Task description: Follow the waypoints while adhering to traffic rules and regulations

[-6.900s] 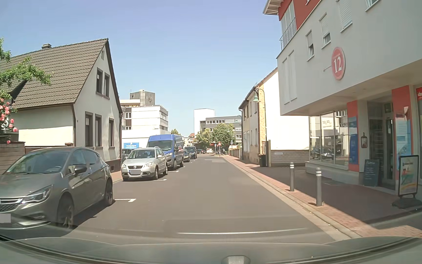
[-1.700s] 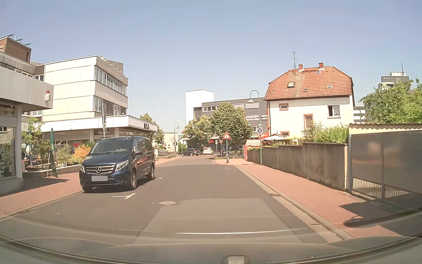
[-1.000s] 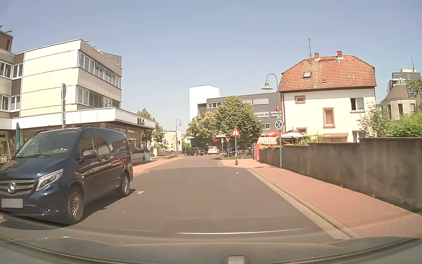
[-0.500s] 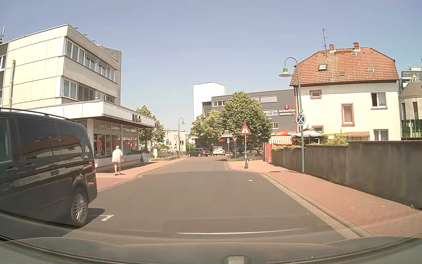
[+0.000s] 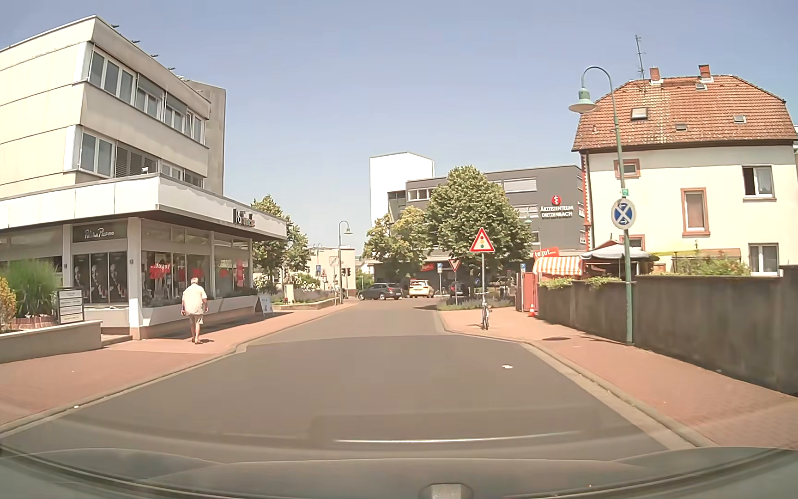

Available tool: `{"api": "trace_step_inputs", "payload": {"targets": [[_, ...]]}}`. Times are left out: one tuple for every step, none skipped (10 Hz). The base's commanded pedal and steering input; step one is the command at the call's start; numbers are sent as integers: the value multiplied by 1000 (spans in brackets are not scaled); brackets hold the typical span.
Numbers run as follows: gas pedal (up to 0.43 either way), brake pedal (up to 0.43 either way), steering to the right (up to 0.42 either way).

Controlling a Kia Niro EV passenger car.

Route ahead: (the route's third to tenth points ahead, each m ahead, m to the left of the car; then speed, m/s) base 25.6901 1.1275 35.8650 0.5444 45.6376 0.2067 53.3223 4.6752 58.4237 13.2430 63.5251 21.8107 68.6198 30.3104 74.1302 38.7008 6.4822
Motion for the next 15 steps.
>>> {"api": "trace_step_inputs", "payload": {"targets": [[0, 171, -29], [0, 171, -28], [0, 171, -28], [0, 171, -27], [0, 177, -25], [0, 171, -21], [0, 171, -19], [0, 171, -18], [0, 171, -17], [0, 171, -17], [0, 171, -17], [0, 171, -15], [0, 165, -12], [0, 165, -11], [0, 165, -11]]}}
